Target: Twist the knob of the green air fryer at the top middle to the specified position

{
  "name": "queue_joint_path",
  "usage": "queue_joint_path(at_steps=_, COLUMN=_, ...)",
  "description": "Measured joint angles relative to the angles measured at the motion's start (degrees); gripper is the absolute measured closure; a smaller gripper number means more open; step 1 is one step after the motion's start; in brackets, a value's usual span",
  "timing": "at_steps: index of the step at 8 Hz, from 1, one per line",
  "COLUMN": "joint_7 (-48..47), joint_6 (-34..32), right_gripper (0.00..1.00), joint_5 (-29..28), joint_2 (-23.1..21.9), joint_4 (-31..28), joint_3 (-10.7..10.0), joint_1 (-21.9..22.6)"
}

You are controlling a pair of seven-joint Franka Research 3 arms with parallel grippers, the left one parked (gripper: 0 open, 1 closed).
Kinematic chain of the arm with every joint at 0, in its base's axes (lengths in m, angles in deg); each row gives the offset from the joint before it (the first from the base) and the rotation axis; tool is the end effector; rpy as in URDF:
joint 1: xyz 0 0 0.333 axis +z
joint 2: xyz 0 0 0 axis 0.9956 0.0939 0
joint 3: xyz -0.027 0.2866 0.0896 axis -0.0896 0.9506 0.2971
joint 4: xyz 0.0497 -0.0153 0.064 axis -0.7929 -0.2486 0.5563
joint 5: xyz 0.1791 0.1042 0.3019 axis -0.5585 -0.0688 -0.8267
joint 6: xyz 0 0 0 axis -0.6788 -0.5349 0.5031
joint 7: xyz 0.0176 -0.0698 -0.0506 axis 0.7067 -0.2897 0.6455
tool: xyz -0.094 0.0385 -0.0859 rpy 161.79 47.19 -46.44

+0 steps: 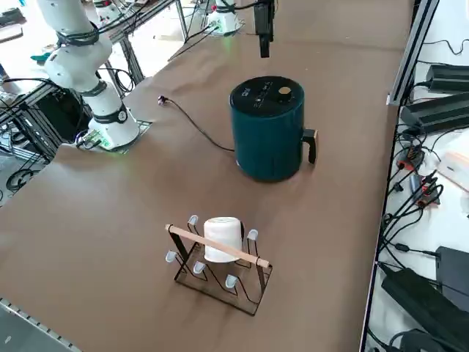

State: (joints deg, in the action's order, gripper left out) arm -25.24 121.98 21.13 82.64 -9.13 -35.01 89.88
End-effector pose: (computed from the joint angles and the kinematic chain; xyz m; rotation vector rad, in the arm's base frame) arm 0.5880 0.0536 0.5461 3.0864 0.1620 0.0942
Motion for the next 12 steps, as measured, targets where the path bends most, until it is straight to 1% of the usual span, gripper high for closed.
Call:
queue_joint_path(at_steps=1, joint_7=-4.7, joint_6=-1.0, right_gripper=0.0, joint_5=-2.1, joint_2=-1.1, joint_4=0.0, joint_3=-0.2, joint_1=-0.7)
queue_joint_path(at_steps=2, joint_7=-6.9, joint_6=-2.3, right_gripper=0.0, joint_5=-5.4, joint_2=-2.3, joint_4=0.0, joint_3=-0.3, joint_1=-2.3)
queue_joint_path(at_steps=3, joint_7=-7.9, joint_6=-3.1, right_gripper=0.0, joint_5=-7.5, joint_2=-3.5, joint_4=0.0, joint_3=-0.4, joint_1=-3.8)
queue_joint_path(at_steps=4, joint_7=-8.5, joint_6=-3.6, right_gripper=0.0, joint_5=-8.1, joint_2=-4.0, joint_4=0.0, joint_3=-0.4, joint_1=-4.6)
queue_joint_path(at_steps=7, joint_7=-9.0, joint_6=-4.9, right_gripper=0.0, joint_5=-8.2, joint_2=-3.8, joint_4=-0.2, joint_3=-0.4, joint_1=-5.3)
queue_joint_path(at_steps=12, joint_7=-9.1, joint_6=-6.1, right_gripper=0.0, joint_5=-8.2, joint_2=-3.7, joint_4=-0.3, joint_3=-0.4, joint_1=-5.5)
